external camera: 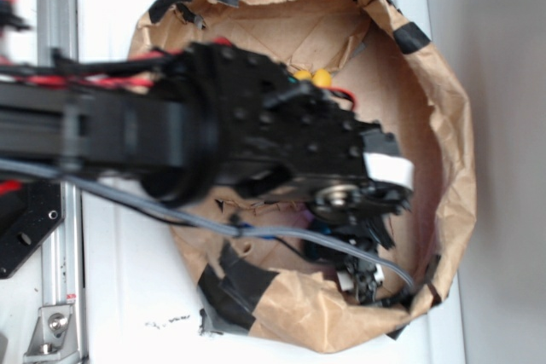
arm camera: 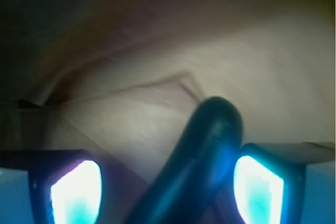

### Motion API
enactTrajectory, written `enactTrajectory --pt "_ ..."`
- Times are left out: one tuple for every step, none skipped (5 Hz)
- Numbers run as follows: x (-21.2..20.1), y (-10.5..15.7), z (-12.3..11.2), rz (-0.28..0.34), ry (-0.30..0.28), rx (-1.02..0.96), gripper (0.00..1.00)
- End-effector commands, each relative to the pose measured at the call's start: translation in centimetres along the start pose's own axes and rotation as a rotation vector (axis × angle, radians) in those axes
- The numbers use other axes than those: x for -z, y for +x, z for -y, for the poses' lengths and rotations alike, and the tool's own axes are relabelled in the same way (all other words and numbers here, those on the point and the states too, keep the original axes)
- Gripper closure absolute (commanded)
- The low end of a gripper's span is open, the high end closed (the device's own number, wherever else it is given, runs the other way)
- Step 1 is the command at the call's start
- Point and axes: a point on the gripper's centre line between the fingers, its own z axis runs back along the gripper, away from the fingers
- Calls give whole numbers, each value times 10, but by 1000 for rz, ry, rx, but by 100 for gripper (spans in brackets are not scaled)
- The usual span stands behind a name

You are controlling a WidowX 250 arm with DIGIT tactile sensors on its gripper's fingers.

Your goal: Grab the plastic pickle.

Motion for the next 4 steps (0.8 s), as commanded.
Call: enactTrajectory --pt "2 -1 12 -43 5 46 77" --pt "-5 -4 8 -35 45 42 100" --pt "-29 -4 1 26 73 66 100" --pt "-85 0 -16 95 104 81 100"
